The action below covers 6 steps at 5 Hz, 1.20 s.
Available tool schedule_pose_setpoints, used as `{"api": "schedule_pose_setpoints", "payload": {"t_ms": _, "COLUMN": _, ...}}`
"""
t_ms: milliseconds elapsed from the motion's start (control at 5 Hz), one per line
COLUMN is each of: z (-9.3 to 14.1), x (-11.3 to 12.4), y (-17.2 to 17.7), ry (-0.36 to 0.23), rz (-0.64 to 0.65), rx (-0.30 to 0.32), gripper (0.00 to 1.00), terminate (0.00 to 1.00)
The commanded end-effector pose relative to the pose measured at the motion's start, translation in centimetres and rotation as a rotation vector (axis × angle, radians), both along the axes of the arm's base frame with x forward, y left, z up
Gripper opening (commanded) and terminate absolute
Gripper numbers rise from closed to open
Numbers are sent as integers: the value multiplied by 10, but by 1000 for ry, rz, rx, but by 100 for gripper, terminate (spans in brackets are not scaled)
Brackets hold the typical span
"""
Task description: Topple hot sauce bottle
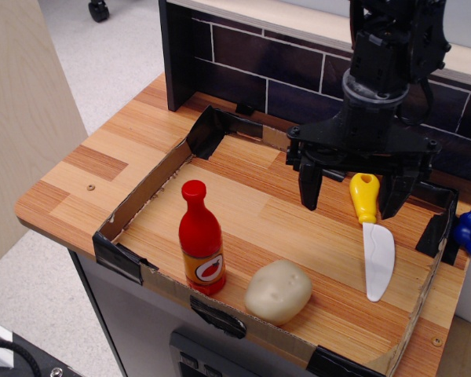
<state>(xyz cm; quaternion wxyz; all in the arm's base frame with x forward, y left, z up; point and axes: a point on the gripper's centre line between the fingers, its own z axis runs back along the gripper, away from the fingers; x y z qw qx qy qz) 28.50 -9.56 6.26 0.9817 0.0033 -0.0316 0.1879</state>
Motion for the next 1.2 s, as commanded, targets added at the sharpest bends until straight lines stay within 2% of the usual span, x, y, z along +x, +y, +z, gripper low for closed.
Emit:
{"api": "schedule_pose_setpoints", "payload": {"t_ms": 0, "z": 0, "x": 0, "y": 0, "ry": 0, "rz": 0, "rx": 0, "gripper": 100, "terminate": 0}}
{"api": "schedule_pose_setpoints", "payload": {"t_ms": 200, "z": 14, "x": -5, "y": 21, "ry": -28, "rz": -83, "rx": 17, "gripper": 100, "terminate": 0}}
{"api": "schedule_pose_setpoints", "payload": {"t_ms": 400, "z": 28, "x": -8, "y": 44, "ry": -104, "rz": -138, "rx": 61, "gripper": 100, "terminate": 0}}
{"api": "schedule_pose_setpoints", "payload": {"t_ms": 800, "z": 56, "x": -14, "y": 79, "ry": -113, "rz": -111, "rx": 130, "gripper": 100, "terminate": 0}}
{"api": "schedule_pose_setpoints", "payload": {"t_ms": 1000, "z": 60, "x": -25, "y": 88, "ry": -54, "rz": -112, "rx": 141, "gripper": 100, "terminate": 0}}
